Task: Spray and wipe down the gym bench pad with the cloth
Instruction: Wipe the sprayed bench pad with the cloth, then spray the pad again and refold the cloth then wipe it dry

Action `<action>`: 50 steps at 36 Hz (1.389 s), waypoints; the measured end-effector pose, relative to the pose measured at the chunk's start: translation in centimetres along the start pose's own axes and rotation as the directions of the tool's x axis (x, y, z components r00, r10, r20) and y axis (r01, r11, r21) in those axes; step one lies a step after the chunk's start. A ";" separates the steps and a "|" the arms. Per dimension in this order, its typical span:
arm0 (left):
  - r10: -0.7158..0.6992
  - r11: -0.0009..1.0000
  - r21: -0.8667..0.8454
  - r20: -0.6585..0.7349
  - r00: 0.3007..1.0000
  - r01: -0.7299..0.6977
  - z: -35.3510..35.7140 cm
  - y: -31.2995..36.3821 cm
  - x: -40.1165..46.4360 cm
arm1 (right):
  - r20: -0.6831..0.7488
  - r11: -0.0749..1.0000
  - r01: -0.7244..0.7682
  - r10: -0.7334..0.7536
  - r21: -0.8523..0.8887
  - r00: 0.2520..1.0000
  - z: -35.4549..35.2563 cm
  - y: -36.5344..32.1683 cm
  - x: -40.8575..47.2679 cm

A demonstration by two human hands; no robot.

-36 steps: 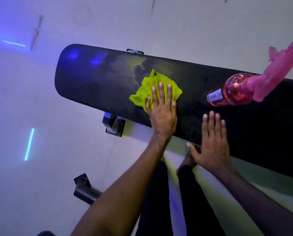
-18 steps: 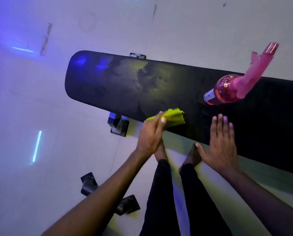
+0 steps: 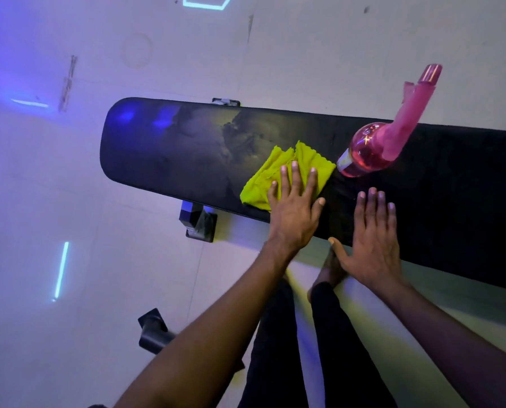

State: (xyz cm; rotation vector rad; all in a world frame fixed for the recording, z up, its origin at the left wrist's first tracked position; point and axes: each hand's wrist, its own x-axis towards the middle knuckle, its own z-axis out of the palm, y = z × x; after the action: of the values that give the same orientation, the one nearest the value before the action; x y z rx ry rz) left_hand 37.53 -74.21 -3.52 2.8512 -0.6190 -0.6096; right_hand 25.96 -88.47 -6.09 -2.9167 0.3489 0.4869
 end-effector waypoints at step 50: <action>0.528 0.719 -0.490 -0.076 0.846 -0.493 -10.9 18.6 4.2 | 0.017 0.774 -0.560 0.581 0.295 0.813 -7.6 15.5 -4.3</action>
State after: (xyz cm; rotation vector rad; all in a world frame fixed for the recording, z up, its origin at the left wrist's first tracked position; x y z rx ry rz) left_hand 38.86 -92.02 9.25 2.0541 -1.0420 -0.6488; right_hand 20.32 -104.02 0.57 -2.5015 1.2325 0.3552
